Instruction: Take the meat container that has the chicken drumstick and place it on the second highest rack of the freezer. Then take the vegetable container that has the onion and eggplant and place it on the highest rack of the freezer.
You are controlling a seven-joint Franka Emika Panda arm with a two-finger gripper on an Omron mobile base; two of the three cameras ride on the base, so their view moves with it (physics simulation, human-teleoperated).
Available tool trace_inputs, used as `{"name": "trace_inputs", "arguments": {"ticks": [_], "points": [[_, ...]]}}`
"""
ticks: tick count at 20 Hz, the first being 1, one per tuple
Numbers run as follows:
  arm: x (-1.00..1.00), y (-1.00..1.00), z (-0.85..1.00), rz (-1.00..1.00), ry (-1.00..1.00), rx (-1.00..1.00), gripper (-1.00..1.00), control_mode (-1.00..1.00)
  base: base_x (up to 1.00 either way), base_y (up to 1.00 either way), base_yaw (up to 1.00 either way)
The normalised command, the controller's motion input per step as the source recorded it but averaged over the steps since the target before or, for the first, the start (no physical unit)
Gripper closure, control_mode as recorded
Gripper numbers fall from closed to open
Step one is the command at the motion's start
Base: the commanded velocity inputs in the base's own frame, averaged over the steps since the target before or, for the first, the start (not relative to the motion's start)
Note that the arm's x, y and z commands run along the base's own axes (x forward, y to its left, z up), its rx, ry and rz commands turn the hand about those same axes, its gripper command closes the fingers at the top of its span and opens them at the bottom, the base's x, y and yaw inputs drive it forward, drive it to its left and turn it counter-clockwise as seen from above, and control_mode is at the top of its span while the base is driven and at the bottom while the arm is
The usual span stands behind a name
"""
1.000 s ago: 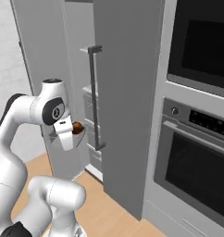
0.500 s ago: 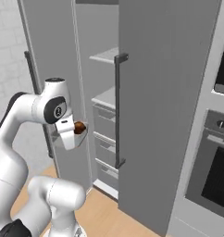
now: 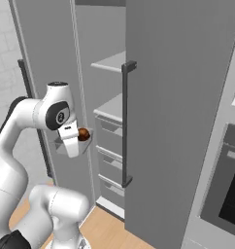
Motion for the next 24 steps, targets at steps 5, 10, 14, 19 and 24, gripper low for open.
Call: {"name": "trace_inputs", "arguments": {"ticks": [5,10,14,19,24], "points": [[0.0,0.0,0.0,0.0,0.0,0.0,1.0,1.0,0.61,0.0,-0.03],[0.0,0.0,0.0,0.0,0.0,0.0,1.0,1.0,0.62,0.22,-0.05],[0.0,0.0,0.0,0.0,0.0,0.0,1.0,1.0,0.54,0.36,-0.09],[0.0,0.0,0.0,0.0,0.0,0.0,1.0,1.0,0.51,0.18,-0.07],[0.0,0.0,0.0,0.0,0.0,0.0,1.0,1.0,0.46,0.0,-0.04]]}}
